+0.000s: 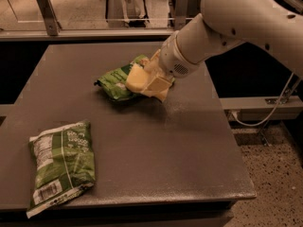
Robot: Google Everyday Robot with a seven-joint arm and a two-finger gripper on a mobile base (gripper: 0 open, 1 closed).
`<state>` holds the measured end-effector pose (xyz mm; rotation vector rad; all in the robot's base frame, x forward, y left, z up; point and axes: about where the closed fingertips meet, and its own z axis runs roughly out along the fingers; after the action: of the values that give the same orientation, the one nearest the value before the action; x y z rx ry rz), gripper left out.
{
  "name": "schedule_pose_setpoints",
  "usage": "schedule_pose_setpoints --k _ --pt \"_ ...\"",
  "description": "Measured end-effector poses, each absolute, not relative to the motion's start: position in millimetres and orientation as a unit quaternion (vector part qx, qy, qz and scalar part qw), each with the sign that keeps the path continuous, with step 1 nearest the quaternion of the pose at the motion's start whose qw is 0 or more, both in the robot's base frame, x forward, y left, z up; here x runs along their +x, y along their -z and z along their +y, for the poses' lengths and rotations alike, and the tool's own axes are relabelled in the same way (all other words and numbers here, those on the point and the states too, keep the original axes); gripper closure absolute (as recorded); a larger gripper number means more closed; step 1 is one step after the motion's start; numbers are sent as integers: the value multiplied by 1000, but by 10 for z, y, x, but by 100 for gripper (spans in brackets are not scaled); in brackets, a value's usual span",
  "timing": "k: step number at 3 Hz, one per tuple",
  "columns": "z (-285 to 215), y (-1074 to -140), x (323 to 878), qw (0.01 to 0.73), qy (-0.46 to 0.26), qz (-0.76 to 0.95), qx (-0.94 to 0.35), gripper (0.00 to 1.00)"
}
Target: Move sponge near green rice chip bag
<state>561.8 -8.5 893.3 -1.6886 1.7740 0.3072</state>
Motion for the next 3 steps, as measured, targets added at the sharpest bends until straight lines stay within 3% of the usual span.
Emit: schedule_pose_setpoints --k 1,2,3 --pt "-72 -8942 5608 330 -117 677 -647 13" --pt "-59 -8951 5598 330 -117 676 -648 0" --pt "-70 -8994 5589 331 -113 673 -652 0"
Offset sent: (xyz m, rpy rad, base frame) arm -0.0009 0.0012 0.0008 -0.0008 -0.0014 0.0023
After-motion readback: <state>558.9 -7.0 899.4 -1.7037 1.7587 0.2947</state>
